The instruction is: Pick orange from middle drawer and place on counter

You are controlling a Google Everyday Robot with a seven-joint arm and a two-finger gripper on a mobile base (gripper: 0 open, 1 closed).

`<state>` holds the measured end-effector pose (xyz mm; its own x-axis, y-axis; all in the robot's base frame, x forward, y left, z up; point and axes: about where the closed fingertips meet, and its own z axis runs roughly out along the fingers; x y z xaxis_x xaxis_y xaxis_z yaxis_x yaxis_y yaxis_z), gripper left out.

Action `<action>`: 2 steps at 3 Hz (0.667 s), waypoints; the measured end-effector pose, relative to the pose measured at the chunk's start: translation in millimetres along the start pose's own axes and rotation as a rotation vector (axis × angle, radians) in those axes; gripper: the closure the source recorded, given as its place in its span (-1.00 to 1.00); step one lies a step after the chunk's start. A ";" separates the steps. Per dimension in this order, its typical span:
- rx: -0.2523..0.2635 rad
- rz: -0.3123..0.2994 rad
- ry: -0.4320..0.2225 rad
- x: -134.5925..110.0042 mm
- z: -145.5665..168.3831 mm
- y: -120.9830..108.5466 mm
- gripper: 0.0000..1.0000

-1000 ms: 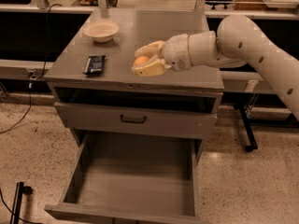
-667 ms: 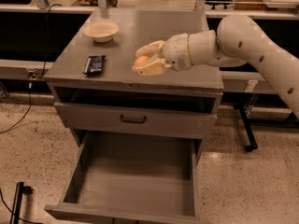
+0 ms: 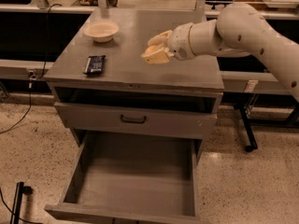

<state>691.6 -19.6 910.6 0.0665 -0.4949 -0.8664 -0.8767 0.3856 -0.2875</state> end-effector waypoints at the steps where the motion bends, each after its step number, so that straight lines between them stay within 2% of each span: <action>1: 0.096 0.008 0.020 8.5 -4.9 -30.4 1.00; 2: 0.167 0.039 0.002 25.5 -10.1 -63.9 1.00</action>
Offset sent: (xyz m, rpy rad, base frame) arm 0.0920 -0.0865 -0.0037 0.0823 -0.0734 -0.2576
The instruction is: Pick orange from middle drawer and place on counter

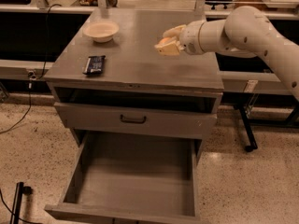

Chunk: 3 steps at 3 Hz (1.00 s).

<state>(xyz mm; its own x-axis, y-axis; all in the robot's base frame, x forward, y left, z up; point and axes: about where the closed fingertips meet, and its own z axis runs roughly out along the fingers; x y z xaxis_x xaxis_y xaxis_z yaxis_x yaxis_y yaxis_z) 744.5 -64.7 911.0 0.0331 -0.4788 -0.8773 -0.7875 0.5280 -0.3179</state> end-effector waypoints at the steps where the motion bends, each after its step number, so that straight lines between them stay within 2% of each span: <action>1: 0.072 0.092 -0.033 28.1 8.5 -28.2 0.98; 2: 0.119 0.145 0.018 44.7 12.0 -36.8 0.51; 3: 0.116 0.151 0.017 45.0 13.5 -35.9 0.08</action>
Offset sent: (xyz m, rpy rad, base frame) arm 0.0467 -0.0530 -0.0449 0.0740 0.1048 -0.2648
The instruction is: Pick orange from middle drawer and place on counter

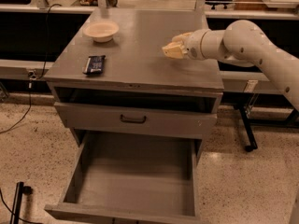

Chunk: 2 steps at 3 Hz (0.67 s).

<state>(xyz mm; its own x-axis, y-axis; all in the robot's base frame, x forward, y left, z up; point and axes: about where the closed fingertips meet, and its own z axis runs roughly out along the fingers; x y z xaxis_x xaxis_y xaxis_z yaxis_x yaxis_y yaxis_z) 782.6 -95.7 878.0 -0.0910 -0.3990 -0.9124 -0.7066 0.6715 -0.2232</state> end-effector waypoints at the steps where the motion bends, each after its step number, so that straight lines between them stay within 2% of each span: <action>1: 0.003 0.049 0.004 14.7 2.1 -1.8 -0.39; 2: -0.002 0.049 0.004 14.4 4.7 0.5 -0.88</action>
Offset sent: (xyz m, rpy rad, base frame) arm 0.0013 -0.0054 -0.0130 0.0296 0.0308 -0.0192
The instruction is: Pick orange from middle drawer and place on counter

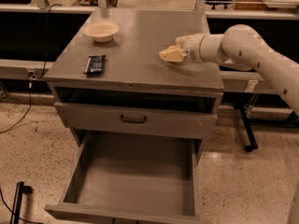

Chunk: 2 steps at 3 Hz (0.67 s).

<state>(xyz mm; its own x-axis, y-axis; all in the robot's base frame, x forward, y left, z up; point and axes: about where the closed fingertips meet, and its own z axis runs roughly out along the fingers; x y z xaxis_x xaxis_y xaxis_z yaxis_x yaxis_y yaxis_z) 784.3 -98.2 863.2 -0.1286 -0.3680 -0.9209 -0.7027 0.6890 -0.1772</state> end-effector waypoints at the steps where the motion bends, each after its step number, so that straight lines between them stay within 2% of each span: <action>1: -0.002 0.000 0.000 0.0 1.3 1.2 -1.00; 2: -0.003 -0.001 -0.003 0.5 1.2 1.4 -1.00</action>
Offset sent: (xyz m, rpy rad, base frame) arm 0.0001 0.0016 -0.0007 0.0003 0.0010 0.0022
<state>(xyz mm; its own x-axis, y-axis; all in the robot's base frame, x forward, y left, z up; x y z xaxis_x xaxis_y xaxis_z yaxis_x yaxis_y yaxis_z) 784.0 -96.7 862.0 -0.1256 -0.3669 -0.9217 -0.7051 0.6866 -0.1772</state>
